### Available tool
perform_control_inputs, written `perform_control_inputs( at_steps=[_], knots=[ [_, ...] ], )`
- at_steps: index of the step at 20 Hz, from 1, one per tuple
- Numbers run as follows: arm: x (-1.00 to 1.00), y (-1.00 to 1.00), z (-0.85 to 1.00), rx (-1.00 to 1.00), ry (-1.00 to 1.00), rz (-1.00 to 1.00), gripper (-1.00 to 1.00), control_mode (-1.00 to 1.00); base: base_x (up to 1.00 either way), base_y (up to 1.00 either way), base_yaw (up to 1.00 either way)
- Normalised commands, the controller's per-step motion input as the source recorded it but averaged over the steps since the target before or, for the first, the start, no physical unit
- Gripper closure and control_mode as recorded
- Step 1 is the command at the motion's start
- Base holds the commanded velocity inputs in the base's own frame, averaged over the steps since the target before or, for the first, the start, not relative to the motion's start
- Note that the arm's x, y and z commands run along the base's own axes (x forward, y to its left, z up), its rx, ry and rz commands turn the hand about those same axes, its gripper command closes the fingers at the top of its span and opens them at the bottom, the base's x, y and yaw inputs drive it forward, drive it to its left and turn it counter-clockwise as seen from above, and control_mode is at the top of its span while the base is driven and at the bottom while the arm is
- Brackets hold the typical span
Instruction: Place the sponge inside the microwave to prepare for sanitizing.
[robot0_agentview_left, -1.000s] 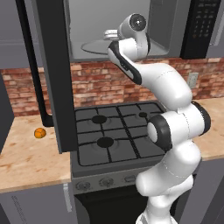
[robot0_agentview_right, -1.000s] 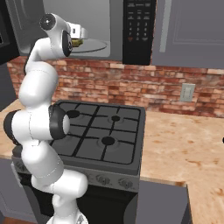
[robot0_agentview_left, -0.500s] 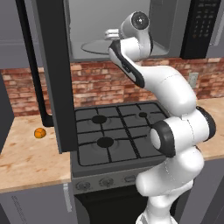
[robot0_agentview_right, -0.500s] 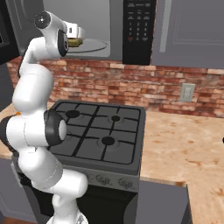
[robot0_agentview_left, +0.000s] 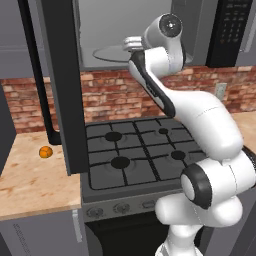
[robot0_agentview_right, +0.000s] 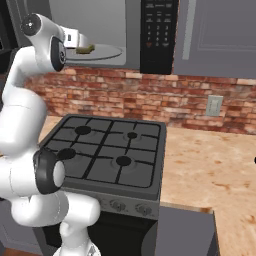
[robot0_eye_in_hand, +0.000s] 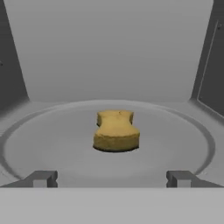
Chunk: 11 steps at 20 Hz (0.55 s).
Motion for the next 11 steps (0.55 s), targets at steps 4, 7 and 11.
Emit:
perform_control_inputs(
  at_steps=[4,7,11],
  knots=[
    [-0.68,-0.02,0.0,0.0,0.0,0.0,-1.0,-1.0,0.0,0.0,0.0],
    [-0.68,-0.04,0.0,0.0,0.0,0.0,-1.0,-1.0,0.0,0.0,0.0],
    [-0.85,-0.26,0.0,0.0,0.0,0.0,-1.0,-1.0,0.0,0.0,0.0]
  ],
)
